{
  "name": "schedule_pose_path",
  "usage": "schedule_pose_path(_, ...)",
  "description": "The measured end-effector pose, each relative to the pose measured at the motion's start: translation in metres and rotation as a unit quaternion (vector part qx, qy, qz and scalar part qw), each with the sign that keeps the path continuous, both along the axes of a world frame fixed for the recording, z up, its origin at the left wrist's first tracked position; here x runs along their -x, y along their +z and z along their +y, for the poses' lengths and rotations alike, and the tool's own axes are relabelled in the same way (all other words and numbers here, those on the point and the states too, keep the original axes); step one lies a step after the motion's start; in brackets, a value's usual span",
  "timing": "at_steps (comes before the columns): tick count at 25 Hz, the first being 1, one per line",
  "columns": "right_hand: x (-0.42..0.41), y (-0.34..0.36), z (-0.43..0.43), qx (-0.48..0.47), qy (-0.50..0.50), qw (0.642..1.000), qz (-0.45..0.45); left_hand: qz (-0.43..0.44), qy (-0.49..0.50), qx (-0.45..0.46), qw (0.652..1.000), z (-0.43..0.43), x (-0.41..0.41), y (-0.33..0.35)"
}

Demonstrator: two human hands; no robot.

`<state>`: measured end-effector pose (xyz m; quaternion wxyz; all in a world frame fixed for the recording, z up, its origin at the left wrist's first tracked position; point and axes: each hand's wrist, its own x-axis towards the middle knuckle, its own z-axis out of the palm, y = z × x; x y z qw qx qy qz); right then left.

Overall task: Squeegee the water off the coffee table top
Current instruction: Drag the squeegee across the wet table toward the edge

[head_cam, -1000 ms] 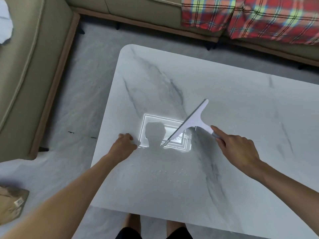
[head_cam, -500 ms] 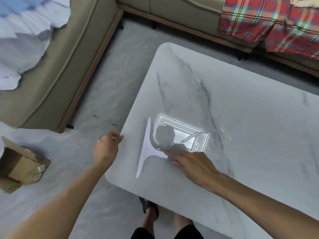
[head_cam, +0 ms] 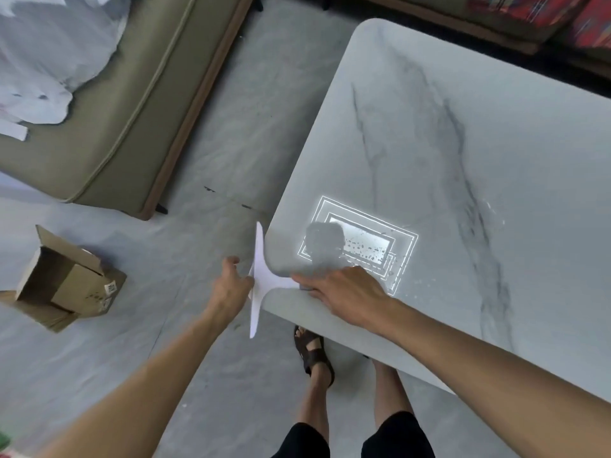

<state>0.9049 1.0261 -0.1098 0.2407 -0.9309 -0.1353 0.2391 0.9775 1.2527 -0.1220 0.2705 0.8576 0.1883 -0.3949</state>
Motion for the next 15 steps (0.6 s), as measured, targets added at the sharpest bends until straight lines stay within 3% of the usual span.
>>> schedule_pose_path(3,0.029,0.013,-0.051,0.028,-0.057,0.998,0.004,0.037,-0.006,0.041,0.998,-0.024,0.008,-0.001)
schedule_pose_path(9,0.094,0.041,-0.135,0.174,-0.104,0.979,0.014,0.053,-0.018,0.028,0.998,-0.048,0.009,0.007)
schedule_pose_path(13,0.076,0.046,-0.099,0.107,-0.078,0.99,-0.046,0.054,0.03,0.045,0.997,-0.036,0.002,0.014)
schedule_pose_path(15,0.054,0.038,-0.054,0.039,-0.064,0.997,-0.005,0.032,0.048,0.031,0.998,-0.027,0.003,0.014)
